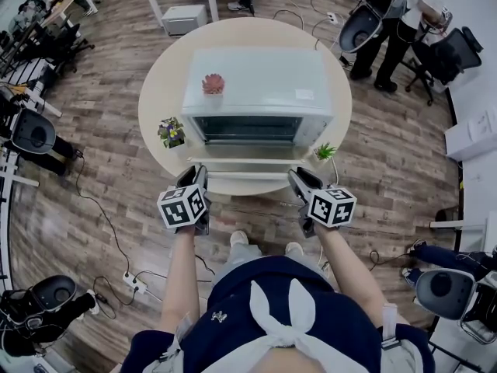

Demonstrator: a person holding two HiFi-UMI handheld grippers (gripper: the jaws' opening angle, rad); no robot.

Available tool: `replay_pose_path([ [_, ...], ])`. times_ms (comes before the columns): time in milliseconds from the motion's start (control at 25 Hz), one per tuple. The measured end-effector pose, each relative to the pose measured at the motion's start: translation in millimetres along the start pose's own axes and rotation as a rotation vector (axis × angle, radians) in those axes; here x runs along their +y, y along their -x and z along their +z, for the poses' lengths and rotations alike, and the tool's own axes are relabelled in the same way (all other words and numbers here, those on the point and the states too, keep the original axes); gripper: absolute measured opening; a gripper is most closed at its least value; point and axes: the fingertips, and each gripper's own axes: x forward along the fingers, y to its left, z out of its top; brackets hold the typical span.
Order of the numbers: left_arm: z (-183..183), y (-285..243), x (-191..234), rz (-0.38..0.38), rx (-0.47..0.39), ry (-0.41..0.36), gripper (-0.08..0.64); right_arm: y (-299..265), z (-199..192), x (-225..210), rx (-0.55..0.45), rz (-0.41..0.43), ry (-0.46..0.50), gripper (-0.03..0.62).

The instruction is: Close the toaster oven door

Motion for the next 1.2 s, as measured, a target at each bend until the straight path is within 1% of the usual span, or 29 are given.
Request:
replay_pose_path([
  [520,14,-2,0,-0.008,-0.019,0.031,0.111,-3,14,2,-0.008,0.024,-0.016,0.112],
  [960,24,-6,-1,0.0,-0.023,0.037,0.112,-6,25,1,-0.017,0.035,-0.027,0.114],
  [1200,30,-9,-1,0.008,-0.015,0.021,0.112,-10,31,0,-0.009,0.034,-0.035,0.114],
])
